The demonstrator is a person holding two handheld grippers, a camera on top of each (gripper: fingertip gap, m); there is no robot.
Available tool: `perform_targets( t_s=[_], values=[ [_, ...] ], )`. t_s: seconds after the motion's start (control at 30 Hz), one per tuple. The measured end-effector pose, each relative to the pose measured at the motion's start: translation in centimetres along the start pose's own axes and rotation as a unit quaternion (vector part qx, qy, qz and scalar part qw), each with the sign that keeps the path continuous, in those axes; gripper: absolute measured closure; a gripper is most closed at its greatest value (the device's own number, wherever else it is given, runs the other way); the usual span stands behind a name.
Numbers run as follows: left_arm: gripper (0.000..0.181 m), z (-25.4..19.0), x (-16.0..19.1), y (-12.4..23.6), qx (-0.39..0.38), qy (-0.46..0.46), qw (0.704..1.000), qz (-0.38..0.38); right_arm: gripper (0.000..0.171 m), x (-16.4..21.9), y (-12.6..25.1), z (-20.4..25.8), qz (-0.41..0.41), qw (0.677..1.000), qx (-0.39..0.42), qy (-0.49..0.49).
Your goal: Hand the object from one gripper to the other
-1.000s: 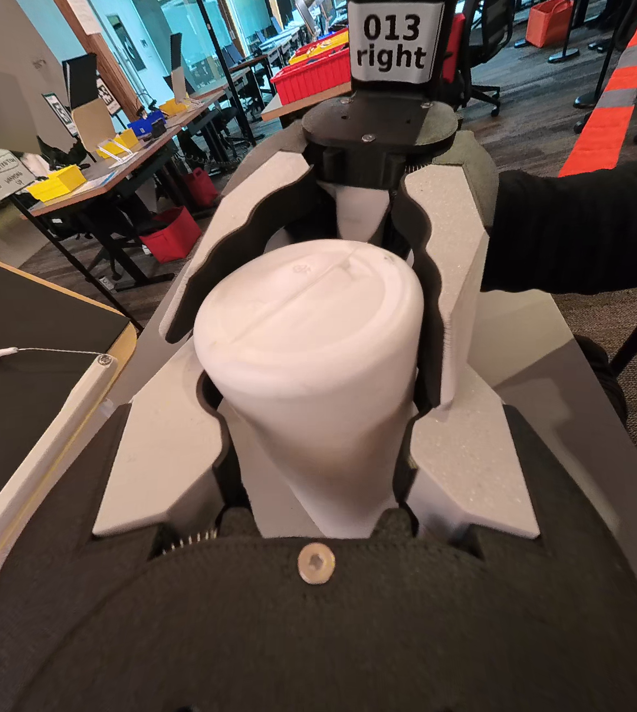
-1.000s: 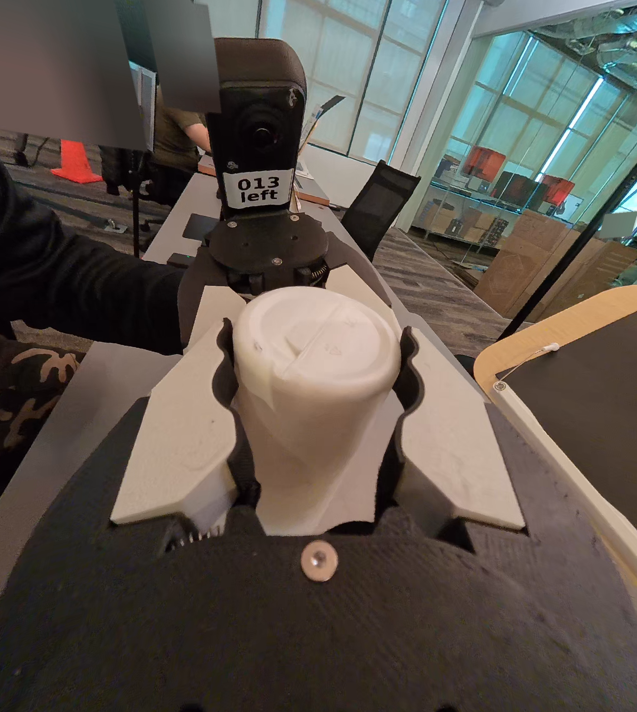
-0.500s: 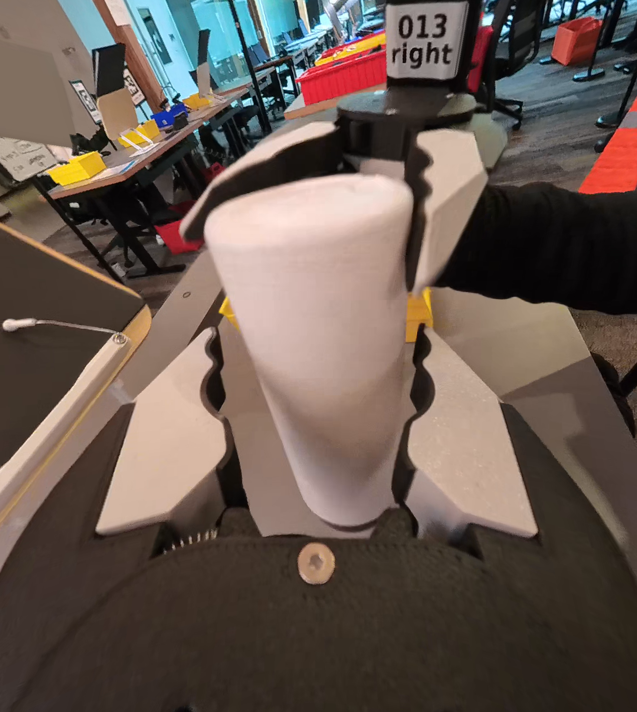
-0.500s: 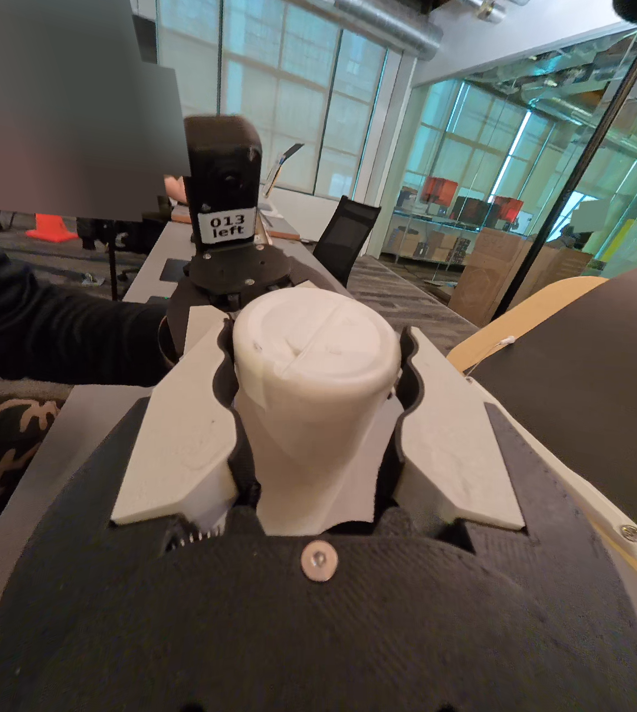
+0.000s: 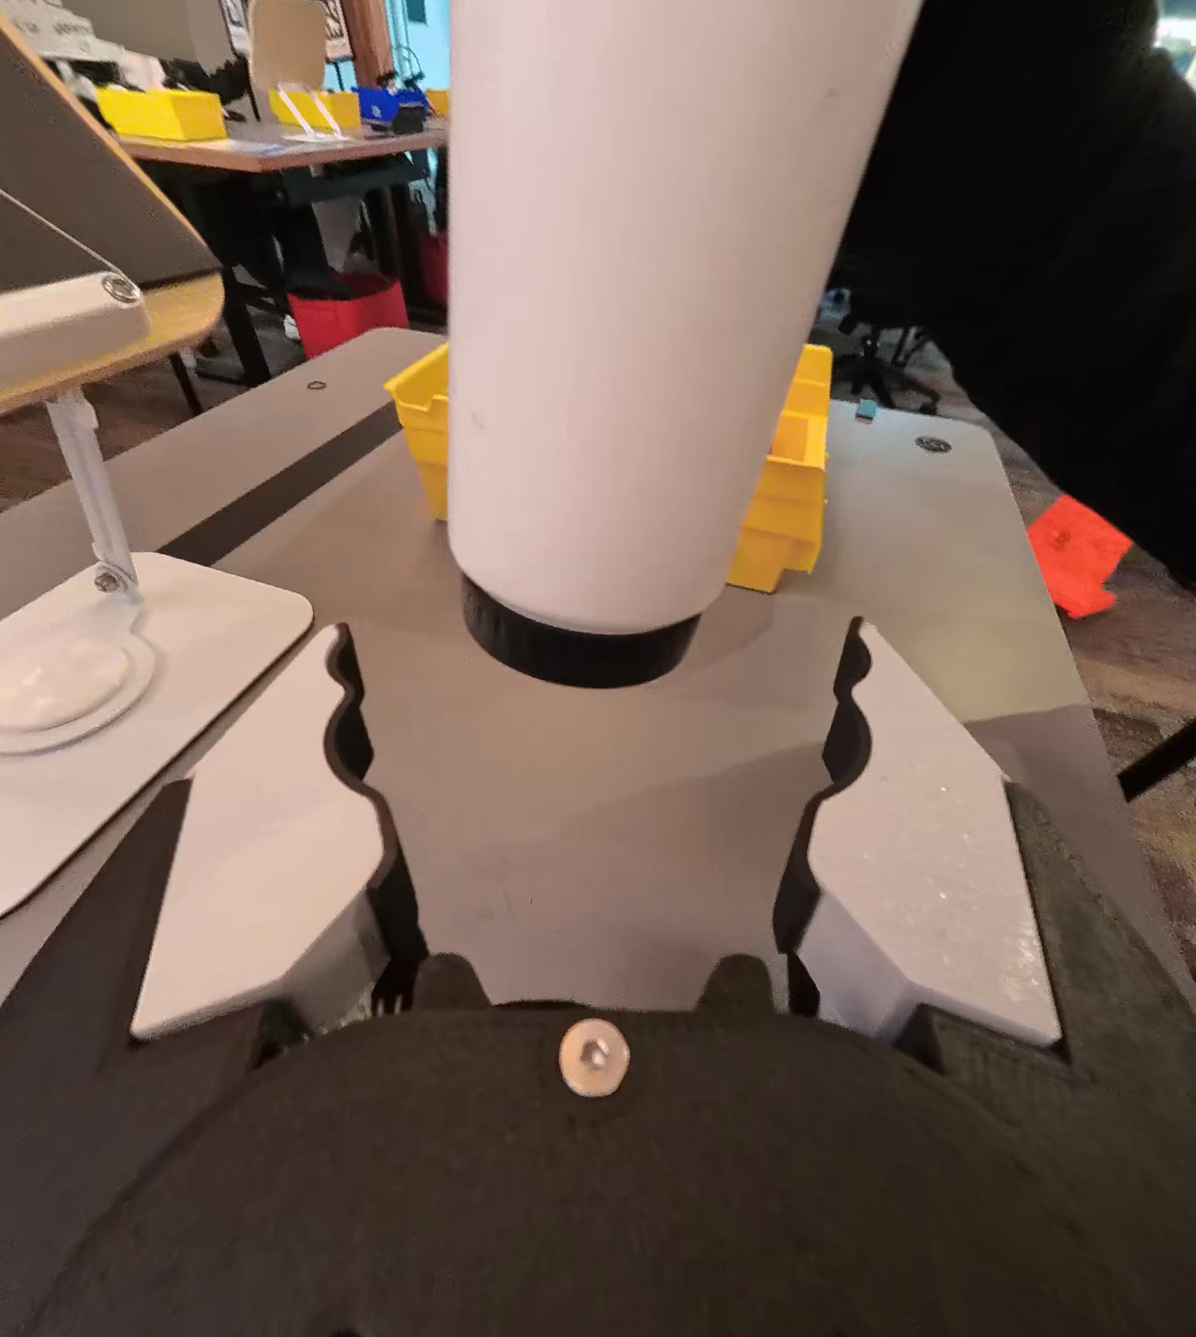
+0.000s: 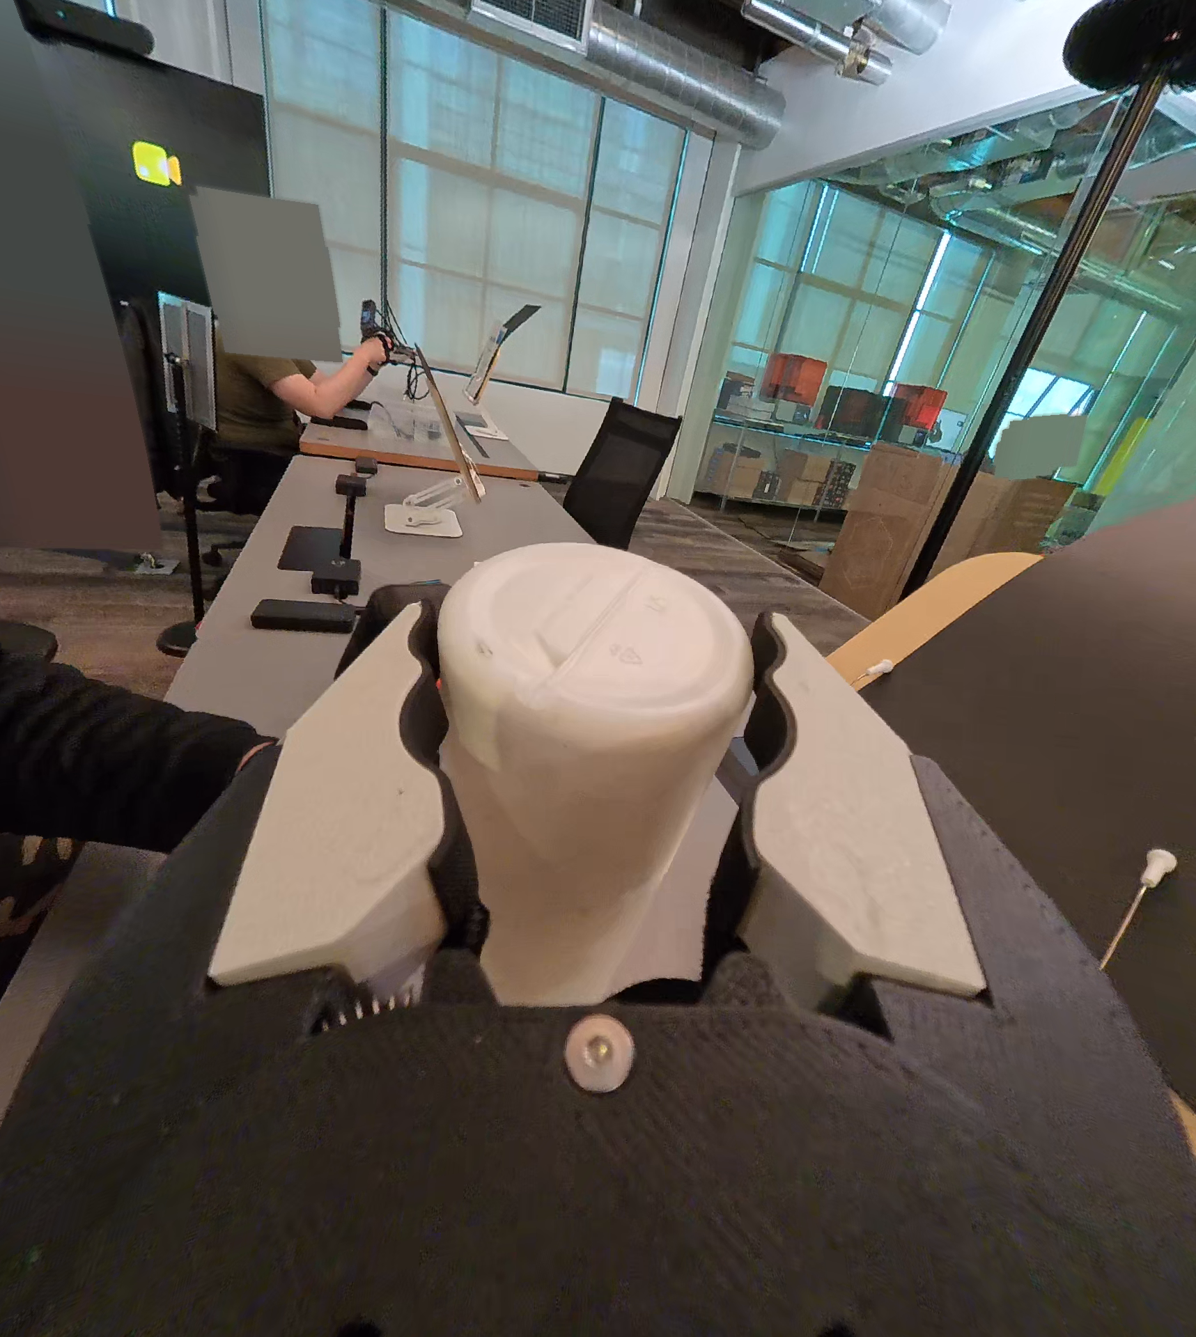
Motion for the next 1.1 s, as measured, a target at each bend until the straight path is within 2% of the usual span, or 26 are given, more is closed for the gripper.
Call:
perform_targets(
  t_s=[0.07, 0.17, 0.33, 0.37, 0.77, 0.87, 1.1],
  values=[
    [0.052, 0.0, -0.4, -0.4, -0.003, -0.004, 1.0, -0.011, 0.087, 0.0, -0.3, 0.3, 0.006, 1.0, -0.006, -0.001],
    [0.059, -0.6, -0.8, -1.3, 0.004, -0.022, 1.0, -0.007, 0.087, 0.3, -0.7, 0.8, 0.01, 1.0, -0.012, -0.007],
    [0.097, -1.2, -0.1, -2.3, 0.022, -0.023, 0.999, -0.002, 0.087, 0.2, -1.0, 1.1, 0.004, 1.0, -0.02, -0.013],
    [0.099, -1.2, 0.0, -2.3, 0.028, -0.013, 0.999, -0.009, 0.087, 0.1, -1.0, 1.0, 0.004, 1.0, -0.019, -0.014],
    [0.101, -1.5, -1.2, -2.3, 0.037, -0.014, 0.998, -0.047, 0.085, -0.9, -1.5, 1.1, 0.003, 1.0, -0.012, 0.004],
    [0.101, -1.3, -1.8, -1.8, 0.03, -0.02, 0.998, -0.06, 0.068, -1.0, -1.5, 0.9, 0.01, 1.0, -0.002, 0.01],
    [0.101, -0.5, -3.2, -0.2, 0.019, -0.036, 0.997, -0.068, 0.072, 1.2, -0.1, 1.7, 0.027, 1.0, -0.003, -0.01]
  ],
)
Point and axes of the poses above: each gripper's, where its closed fingertips meet, y back along the fingers, x out of its underside, z = x × y across the jaws, the point moved 1 cm from there along y, back along the fingers, and after that the axes turned 5 degrees about -y, right-handed, at the moved point
